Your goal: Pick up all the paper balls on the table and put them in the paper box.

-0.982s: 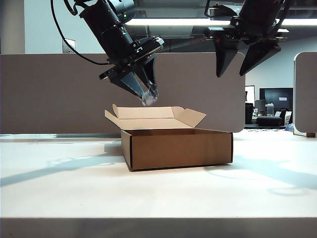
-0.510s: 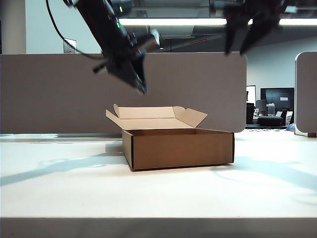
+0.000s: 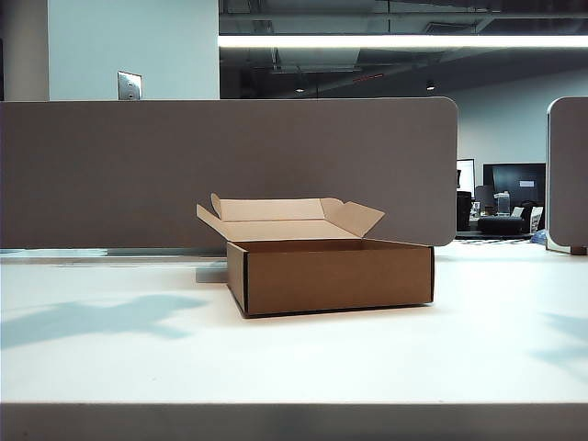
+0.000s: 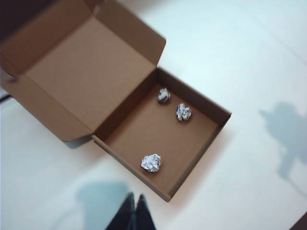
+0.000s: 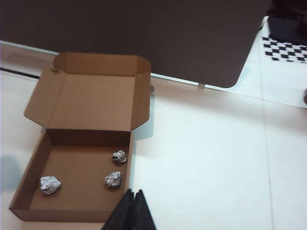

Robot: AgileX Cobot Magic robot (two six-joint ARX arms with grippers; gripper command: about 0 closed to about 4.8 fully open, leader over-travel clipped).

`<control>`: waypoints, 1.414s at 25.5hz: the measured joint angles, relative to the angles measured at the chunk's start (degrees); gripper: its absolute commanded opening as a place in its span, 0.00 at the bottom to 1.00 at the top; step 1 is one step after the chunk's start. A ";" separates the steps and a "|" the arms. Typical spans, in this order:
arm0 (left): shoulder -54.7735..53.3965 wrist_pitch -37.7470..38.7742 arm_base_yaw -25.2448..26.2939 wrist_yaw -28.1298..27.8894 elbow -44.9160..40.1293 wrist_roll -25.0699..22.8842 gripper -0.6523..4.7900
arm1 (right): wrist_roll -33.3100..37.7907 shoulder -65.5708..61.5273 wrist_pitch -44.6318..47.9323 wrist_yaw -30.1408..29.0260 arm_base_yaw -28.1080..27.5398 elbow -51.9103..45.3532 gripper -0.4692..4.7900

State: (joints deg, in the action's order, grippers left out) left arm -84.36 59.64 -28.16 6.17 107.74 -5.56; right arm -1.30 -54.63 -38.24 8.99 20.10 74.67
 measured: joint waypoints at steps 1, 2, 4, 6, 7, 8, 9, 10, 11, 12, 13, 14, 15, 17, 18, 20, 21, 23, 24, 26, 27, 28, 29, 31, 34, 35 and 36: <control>2.60 0.26 0.02 -0.37 -0.79 0.00 0.11 | 0.48 1.77 -1.09 0.00 0.00 0.00 0.08; 4.70 0.39 0.20 -0.48 -1.57 0.00 0.11 | 1.14 3.54 -2.10 0.04 0.00 0.00 0.08; 12.11 0.50 0.35 -1.14 -6.84 0.07 0.11 | 2.40 9.60 -3.45 0.00 0.02 -1.70 0.08; 21.51 0.66 0.20 -1.95 -15.28 0.09 0.11 | 2.54 15.85 -4.24 0.00 0.04 -5.97 0.08; 24.26 0.79 0.22 -2.64 -17.90 0.11 0.11 | 2.54 18.03 -4.37 0.00 0.04 -7.61 0.08; 27.61 0.66 0.22 -3.67 -20.94 0.20 0.11 | 2.56 20.87 -4.46 0.02 0.07 -9.79 0.08; 30.56 -0.68 0.26 -4.66 -24.22 0.24 0.11 | 2.56 23.26 -4.50 0.02 0.07 -11.54 0.08; 34.42 -1.97 0.31 -5.95 -28.50 0.26 0.11 | 2.56 25.94 -4.59 0.02 0.07 -13.68 0.08; 37.57 -3.02 0.28 -6.93 -32.06 0.26 0.11 | 2.56 28.20 -3.91 0.09 0.07 -15.93 0.08; 41.48 -5.01 0.28 -7.85 -36.65 0.26 0.11 | 2.56 29.88 -2.62 0.20 0.07 -18.23 0.08; 47.65 -10.14 0.24 -8.72 -43.91 0.26 0.11 | 2.36 33.05 -0.63 0.46 0.07 -23.28 0.10; 50.75 -12.76 0.24 -9.29 -47.36 0.26 0.11 | 2.03 34.84 0.70 0.94 0.07 -26.49 0.13; 53.22 -16.70 0.26 -9.60 -50.64 0.26 0.11 | 1.68 36.04 1.70 1.44 0.07 -28.92 0.15; 60.70 -25.35 0.31 -10.12 -62.03 0.26 0.11 | 1.49 38.34 2.14 2.69 0.07 -34.77 0.15; 62.07 -25.77 0.28 -10.12 -64.67 0.26 0.11 | 1.53 38.86 2.03 2.82 0.07 -35.76 0.15; 64.02 -24.92 0.28 -10.34 -69.70 0.46 0.11 | 1.49 40.46 3.69 2.89 0.07 -38.05 0.15; 64.74 -25.05 0.31 -10.36 -71.60 1.14 0.11 | 1.46 40.87 5.18 2.86 0.07 -39.19 0.15; 66.75 -25.49 0.31 -10.54 -75.97 3.19 0.11 | 0.83 41.31 7.98 2.69 0.09 -42.03 0.15; 67.80 -26.84 0.26 -10.75 -78.60 4.42 0.11 | 0.17 41.75 8.87 2.23 0.09 -43.78 0.15; 69.51 -29.86 0.28 -10.88 -82.73 6.60 0.11 | -0.83 42.77 10.73 0.44 0.09 -46.86 0.15; 70.42 -31.87 0.31 -10.88 -84.41 7.54 0.11 | -1.05 43.32 11.74 -0.57 0.11 -48.26 0.15; 71.45 -34.16 0.28 -10.88 -86.18 8.26 0.11 | -1.16 43.89 12.66 -1.62 0.11 -49.64 0.15; 72.85 -36.48 0.28 -10.88 -88.15 8.76 0.11 | -1.20 44.57 14.03 -2.93 0.11 -51.34 0.15; 77.16 -41.07 0.28 -10.38 -94.03 9.29 0.11 | -1.22 47.15 17.07 -4.79 0.13 -56.00 0.15; 80.87 -41.48 0.28 -10.16 -96.72 9.33 0.11 | -1.20 50.42 18.45 -4.92 0.11 -58.40 0.15; 82.51 -41.88 0.28 -10.14 -97.31 9.44 0.11 | -1.07 51.30 18.82 -4.94 0.11 -58.95 0.15; 83.65 -41.99 0.28 -10.14 -97.59 9.51 0.11 | -0.68 52.50 19.04 -4.96 0.11 -59.65 0.15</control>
State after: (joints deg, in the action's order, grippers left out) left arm -0.71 17.65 -27.88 -3.97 10.15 3.95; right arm -1.98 -2.13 -19.20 4.03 20.21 15.03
